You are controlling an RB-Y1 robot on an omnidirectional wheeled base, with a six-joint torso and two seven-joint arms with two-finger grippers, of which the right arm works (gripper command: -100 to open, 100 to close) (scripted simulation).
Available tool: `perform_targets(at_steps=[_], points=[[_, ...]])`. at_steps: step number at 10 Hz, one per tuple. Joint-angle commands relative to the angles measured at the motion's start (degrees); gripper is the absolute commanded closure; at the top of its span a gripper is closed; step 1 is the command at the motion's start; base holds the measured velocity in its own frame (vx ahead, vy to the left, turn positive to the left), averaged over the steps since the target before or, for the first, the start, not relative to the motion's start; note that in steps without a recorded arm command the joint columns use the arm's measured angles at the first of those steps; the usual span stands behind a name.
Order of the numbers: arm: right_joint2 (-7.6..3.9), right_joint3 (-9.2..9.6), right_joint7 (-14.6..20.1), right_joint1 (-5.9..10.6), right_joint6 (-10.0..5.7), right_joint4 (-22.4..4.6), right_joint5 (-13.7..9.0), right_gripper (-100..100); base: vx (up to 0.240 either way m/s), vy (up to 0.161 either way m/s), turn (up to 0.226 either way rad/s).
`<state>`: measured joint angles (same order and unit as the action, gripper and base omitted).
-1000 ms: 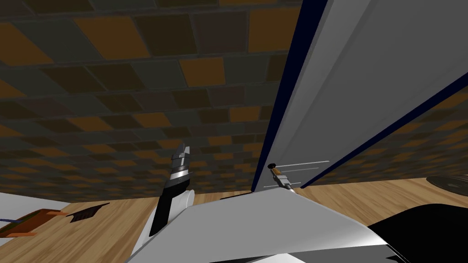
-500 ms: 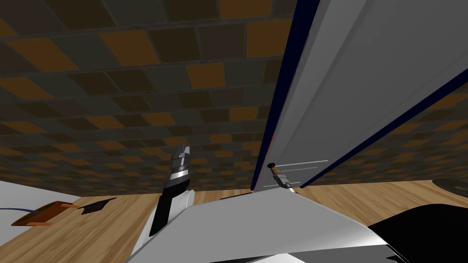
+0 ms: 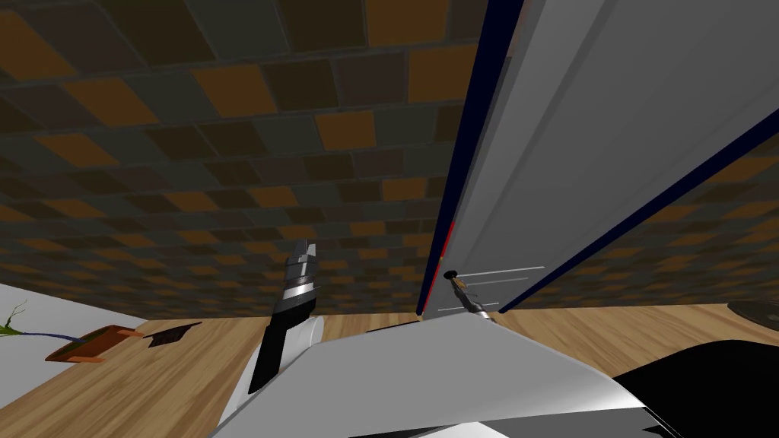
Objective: Pull the door open
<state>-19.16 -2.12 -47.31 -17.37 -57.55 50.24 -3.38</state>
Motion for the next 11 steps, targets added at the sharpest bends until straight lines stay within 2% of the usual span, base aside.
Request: perform_targets(at_steps=[1,3,4,5,6,7,8,9,11], points=[[0.43,0.65,1.7,-0.09,0.28,0.2,-0.2,100,-0.035,-0.012,0.023],[0.27,1.4,5.2,0.23,0.48,0.2,-1.4,100,-0.038,-0.007,0.033],[0.27,1.4,5.7,0.23,0.48,0.2,-1.4,100,-0.03,-0.01,0.012],[0.18,1.83,7.7,0.41,0.59,0.2,-2.1,100,-0.031,-0.015,0.033],[0.18,1.83,8.0,0.41,0.59,0.2,-2.1,100,-0.023,-0.013,0.02],[0.09,2.26,10.1,0.59,0.7,0.2,-2.8,100,-0.029,-0.009,0.031],[0.09,2.26,10.2,0.59,0.7,0.2,-2.8,100,-0.032,-0.005,0.02],[0.0,2.68,12.5,0.77,0.82,0.3,-3.5,100,-0.036,-0.013,0.031],[-0.09,3.11,14.7,0.95,0.93,0.3,-4.2,100,-0.042,-0.013,0.037]])
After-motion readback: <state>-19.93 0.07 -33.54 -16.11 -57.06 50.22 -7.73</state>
